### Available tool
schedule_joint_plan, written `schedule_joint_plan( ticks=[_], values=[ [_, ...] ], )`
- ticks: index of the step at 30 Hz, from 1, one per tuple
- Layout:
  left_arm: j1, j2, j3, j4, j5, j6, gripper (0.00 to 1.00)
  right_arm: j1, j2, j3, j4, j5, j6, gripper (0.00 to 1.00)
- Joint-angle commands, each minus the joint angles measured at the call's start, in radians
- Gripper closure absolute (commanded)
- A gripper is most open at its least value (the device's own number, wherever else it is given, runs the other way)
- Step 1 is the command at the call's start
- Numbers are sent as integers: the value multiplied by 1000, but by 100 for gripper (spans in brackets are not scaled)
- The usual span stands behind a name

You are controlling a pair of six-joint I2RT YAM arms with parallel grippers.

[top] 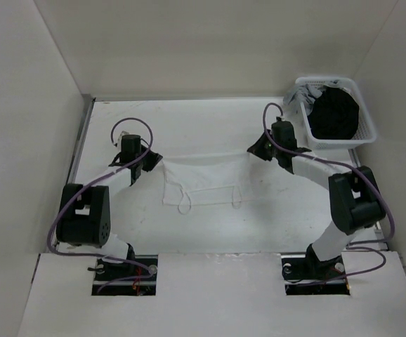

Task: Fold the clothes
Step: Fold the tank top

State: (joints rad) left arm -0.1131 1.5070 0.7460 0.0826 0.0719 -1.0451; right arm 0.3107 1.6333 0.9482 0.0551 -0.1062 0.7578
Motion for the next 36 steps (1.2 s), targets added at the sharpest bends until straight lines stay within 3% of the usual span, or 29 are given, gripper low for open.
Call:
schedule_joint_plan(
  ticks=[1, 6, 11, 26, 36],
  values=[
    [33, 47, 73, 172, 3, -21, 98, -37, 60, 116, 101, -69, -26, 92],
    [-1, -26, 35, 184, -4, -4, 98, -37, 20, 81, 107, -63, -31, 91],
    [-56, -128, -71, 197, -24, 14, 98, -37, -52, -46, 161, -61, -26, 91],
    [-78, -528, -425, 135, -26, 17, 98, 11, -309, -362, 201, -6, -5, 91],
    [-115, -539, -562, 181, -29, -7, 98, 64, -254, -451, 230, 33, 34, 91]
  ],
)
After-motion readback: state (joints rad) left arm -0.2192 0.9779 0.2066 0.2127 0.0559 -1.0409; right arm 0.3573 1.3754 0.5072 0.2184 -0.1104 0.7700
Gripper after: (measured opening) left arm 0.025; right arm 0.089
